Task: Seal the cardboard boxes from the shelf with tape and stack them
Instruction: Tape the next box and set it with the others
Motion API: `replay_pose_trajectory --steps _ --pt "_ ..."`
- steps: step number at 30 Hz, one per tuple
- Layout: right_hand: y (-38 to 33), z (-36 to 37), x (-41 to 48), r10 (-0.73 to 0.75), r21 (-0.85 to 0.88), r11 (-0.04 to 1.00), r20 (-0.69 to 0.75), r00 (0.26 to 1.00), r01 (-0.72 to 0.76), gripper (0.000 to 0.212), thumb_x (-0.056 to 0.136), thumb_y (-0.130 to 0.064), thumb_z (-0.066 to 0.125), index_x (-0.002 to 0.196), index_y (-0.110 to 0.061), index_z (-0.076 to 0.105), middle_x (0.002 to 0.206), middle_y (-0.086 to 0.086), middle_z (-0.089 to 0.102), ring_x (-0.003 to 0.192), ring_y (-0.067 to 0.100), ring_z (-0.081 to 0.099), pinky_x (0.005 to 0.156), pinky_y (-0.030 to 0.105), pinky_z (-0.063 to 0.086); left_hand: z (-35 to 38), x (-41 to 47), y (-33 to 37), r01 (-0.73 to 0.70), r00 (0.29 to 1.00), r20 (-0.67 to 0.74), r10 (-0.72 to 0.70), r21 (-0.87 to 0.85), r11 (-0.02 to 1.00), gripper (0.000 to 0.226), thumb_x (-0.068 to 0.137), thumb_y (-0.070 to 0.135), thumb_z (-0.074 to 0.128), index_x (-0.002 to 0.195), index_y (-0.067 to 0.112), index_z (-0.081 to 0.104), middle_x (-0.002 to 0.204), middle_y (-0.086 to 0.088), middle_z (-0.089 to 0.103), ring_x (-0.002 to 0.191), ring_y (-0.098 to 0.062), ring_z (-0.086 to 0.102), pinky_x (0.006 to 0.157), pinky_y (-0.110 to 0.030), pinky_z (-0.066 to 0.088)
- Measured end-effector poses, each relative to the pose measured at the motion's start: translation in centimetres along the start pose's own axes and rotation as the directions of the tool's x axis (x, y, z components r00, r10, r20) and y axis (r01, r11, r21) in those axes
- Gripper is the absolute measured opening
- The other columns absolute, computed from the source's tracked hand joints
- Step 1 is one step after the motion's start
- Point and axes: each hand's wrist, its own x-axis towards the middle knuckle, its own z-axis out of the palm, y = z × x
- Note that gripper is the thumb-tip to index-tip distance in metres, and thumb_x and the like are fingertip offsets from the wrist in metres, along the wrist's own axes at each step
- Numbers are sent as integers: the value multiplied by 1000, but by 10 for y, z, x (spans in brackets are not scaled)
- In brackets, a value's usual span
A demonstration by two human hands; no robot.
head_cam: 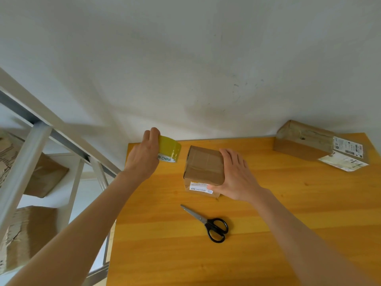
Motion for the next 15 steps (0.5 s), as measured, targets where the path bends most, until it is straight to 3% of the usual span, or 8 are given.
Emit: replay_pose_trajectory --steps 8,15 --pt "0 2 1 0 5 1000 -16 1000 0 119 65 -72 69 150 -12 12 150 5 20 137 24 24 114 38 24 17 -1 -9 23 998 63 -23 5 1000 36 86 -6 55 113 8 37 102 -12 48 62 -21 52 46 -29 43" --pt "5 3 -2 9 13 1000 6 1000 -9 118 66 -74 67 151 -14 10 151 3 17 138 23 21 115 39 23 39 -5 -13 51 995 92 -48 -30 998 42 84 -8 56 115 10 36 102 -10 47 57 -17 48 42 -24 34"
